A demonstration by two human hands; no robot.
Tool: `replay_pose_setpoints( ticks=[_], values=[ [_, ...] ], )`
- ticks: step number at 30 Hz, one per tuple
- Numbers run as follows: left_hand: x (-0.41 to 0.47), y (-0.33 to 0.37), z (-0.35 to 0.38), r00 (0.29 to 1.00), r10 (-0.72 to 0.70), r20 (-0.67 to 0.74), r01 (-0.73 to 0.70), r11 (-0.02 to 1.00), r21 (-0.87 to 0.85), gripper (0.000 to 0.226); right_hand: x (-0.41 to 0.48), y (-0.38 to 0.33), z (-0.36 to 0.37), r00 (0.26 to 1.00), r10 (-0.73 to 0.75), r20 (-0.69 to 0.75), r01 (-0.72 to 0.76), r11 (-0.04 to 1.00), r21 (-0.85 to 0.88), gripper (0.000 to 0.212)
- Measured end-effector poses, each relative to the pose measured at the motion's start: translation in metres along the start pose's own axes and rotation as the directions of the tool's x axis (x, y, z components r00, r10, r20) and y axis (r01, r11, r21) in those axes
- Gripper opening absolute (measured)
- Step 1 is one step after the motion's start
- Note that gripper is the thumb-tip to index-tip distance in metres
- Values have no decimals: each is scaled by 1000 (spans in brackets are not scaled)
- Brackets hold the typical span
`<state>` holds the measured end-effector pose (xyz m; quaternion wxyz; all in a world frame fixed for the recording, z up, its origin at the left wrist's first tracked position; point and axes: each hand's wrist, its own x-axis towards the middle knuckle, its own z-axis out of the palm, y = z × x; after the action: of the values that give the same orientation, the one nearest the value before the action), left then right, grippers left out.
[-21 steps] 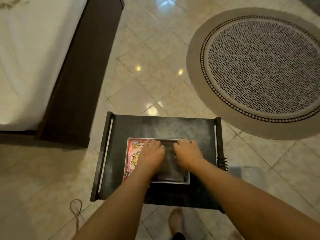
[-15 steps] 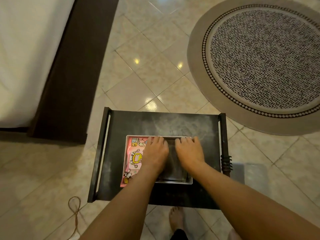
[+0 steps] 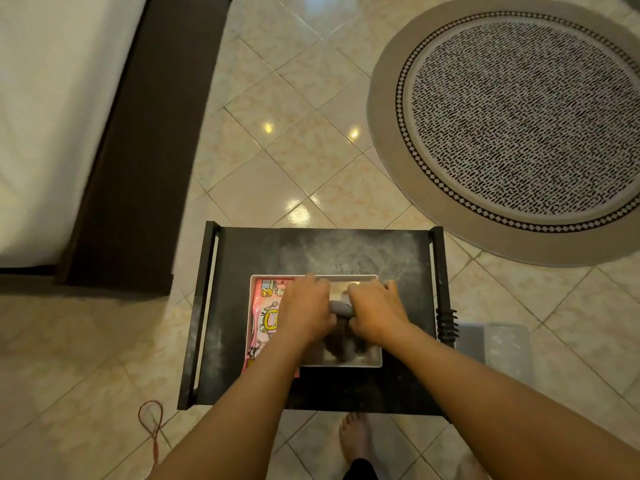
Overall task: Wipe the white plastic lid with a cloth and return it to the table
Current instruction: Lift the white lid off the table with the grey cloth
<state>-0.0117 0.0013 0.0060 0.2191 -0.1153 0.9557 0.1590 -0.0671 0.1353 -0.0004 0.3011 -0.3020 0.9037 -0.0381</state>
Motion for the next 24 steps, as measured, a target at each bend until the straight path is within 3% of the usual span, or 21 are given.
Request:
replay_pose_setpoints(
  ticks=[3,6,10,13,17,20,24],
  values=[
    [-10,-7,-27,996,-37,82,66,921,-383,10,-15,9,-30,999,34,-5,-30,943,332,26],
    [-22,-3,-53,997,-73,10,64,793,-606,29,-33,23,-66,993,118,-17,-76,739,669,33],
    [-33,27,-95,994,-96,-44,7,475,-880,22,-62,53,-111,978,198,-61,-53,523,851,18],
    [-42,64,-120,991,-133,17,50,251,-967,39,-87,82,-139,977,201,-66,-5,330,944,31],
    [-54,132,-134,996,-93,9,31,234,-972,47,-128,124,-163,968,229,-104,71,147,987,40],
    [-60,188,-126,994,-107,-6,25,288,-957,35,-165,161,-171,949,256,-183,141,174,975,44],
    [-62,252,-98,990,-90,-107,-62,403,-913,30,-209,218,-165,962,193,-191,131,288,949,38]
  ],
)
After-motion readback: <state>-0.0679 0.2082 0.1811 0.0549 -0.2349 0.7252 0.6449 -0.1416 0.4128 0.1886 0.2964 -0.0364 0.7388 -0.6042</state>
